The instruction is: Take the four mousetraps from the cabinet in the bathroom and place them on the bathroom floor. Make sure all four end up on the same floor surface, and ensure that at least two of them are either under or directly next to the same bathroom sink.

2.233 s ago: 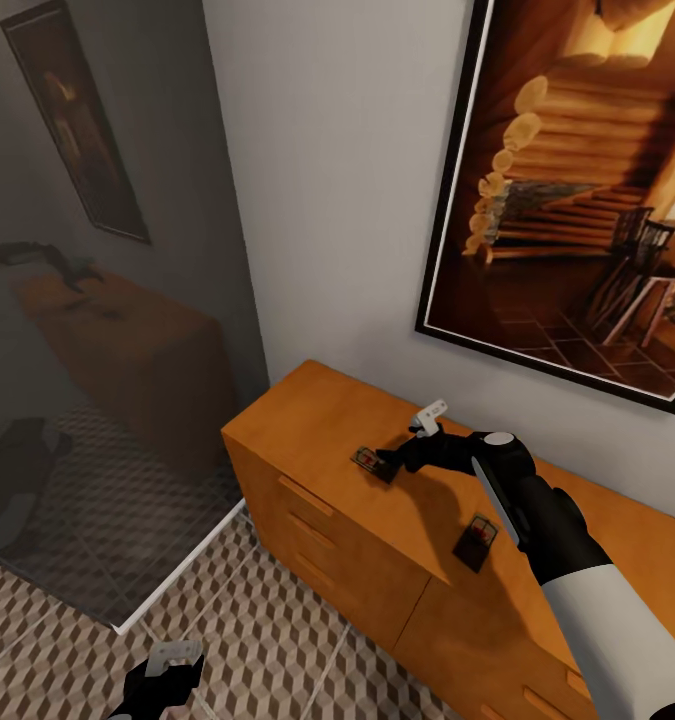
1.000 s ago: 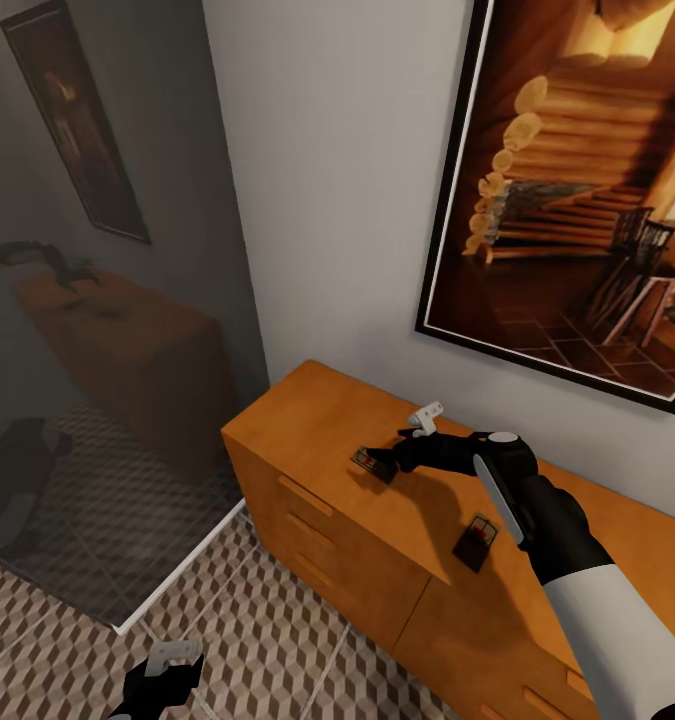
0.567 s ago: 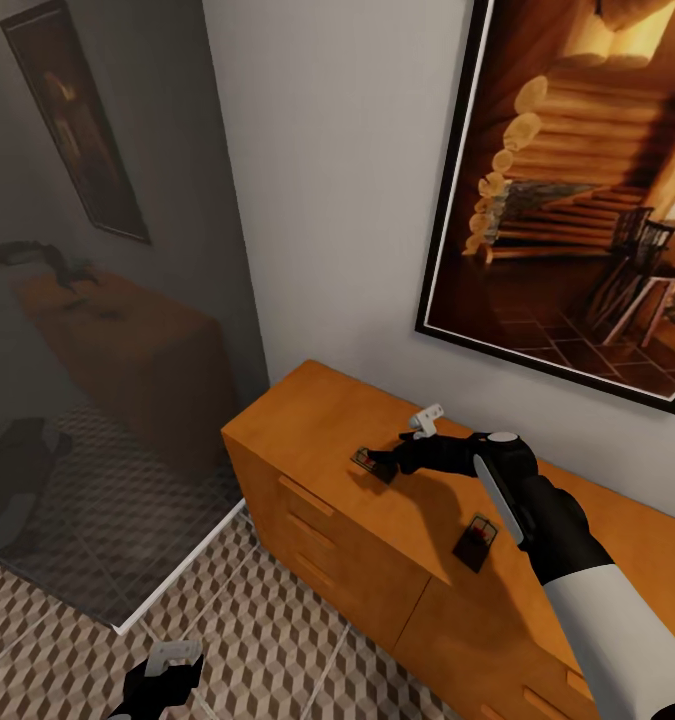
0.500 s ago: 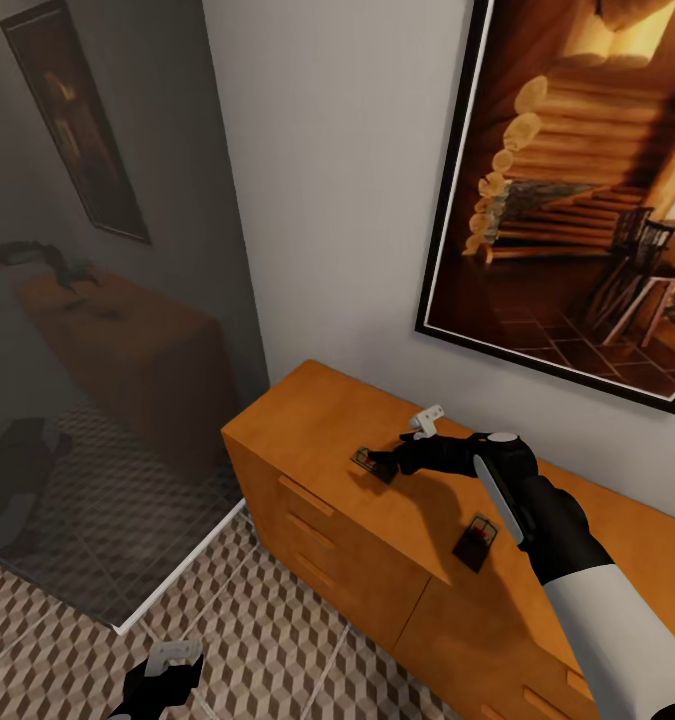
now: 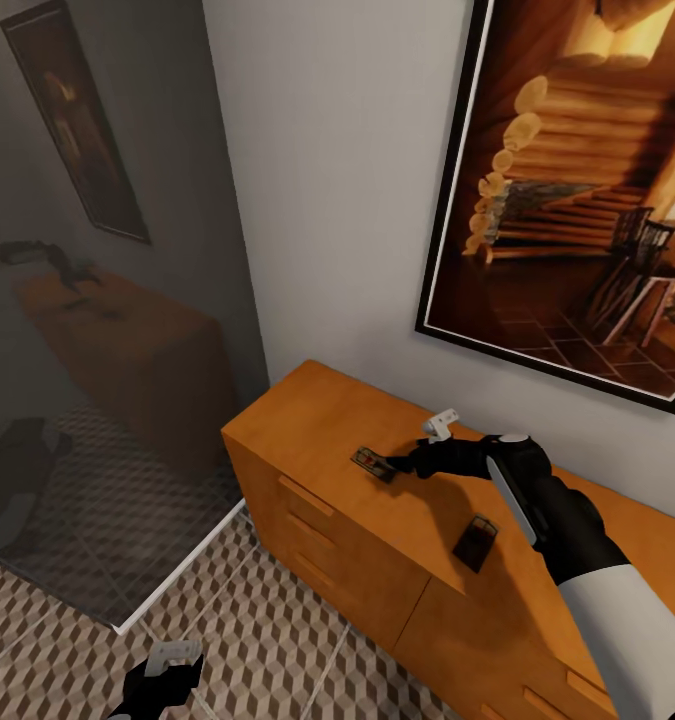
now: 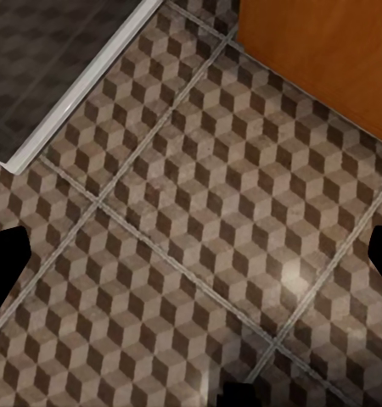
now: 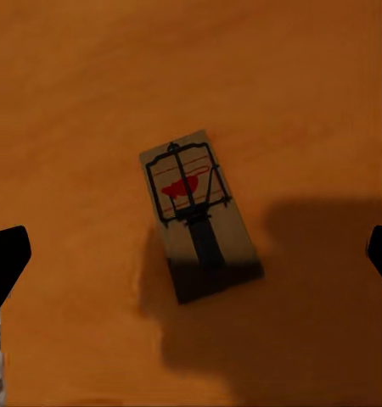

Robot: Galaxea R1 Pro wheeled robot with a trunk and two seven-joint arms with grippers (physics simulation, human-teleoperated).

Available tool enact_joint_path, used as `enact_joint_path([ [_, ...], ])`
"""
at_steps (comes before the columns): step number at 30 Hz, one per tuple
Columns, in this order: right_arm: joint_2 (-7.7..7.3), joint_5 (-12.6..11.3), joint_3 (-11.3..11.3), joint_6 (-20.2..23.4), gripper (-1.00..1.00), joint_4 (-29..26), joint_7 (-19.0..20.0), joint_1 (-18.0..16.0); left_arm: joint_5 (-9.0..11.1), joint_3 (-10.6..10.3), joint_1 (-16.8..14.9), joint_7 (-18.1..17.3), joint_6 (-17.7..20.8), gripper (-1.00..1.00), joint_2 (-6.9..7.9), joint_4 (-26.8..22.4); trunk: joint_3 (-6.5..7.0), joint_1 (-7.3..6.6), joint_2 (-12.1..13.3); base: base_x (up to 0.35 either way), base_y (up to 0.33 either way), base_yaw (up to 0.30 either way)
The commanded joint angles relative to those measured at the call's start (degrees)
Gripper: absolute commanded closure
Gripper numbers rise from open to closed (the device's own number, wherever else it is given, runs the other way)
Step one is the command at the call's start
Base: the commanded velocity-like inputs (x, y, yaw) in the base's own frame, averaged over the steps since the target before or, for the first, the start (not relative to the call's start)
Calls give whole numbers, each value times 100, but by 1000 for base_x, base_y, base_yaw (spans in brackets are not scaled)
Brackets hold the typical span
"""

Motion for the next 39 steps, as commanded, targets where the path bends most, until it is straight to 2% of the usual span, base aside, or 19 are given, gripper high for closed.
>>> enact_joint_path([
  [1,-15,16,8,38,-100,-4,-9,-6,53,-49,-11,-13,-39,-100,-2,25,-11,3,-12,0,0,0],
  [8,-50,169,14,40,-100,-5,-24,-6,53,-49,-11,-13,-39,-100,-2,25,-11,3,-12,0,0,0],
  [20,-57,219,26,36,-100,-5,-27,-6,53,-49,-11,-13,-39,-100,-2,25,-11,3,-12,0,0,0],
  [23,-55,305,35,33,-100,-5,-27,-6,53,-49,-11,-14,-39,-100,-2,25,-11,3,-12,0,0,0],
  [27,-35,577,41,31,-100,-5,-22,-6,53,-49,-11,-15,-39,-100,-2,25,-11,3,-12,0,27,0],
  [31,-32,718,42,31,-100,-5,-20,-6,53,-49,-11,-15,-39,-100,-2,25,-11,3,-12,0,75,0],
  [39,-31,779,43,31,-100,-5,-18,-6,53,-49,-11,-14,-39,-100,-2,25,-11,3,-12,0,26,0],
])
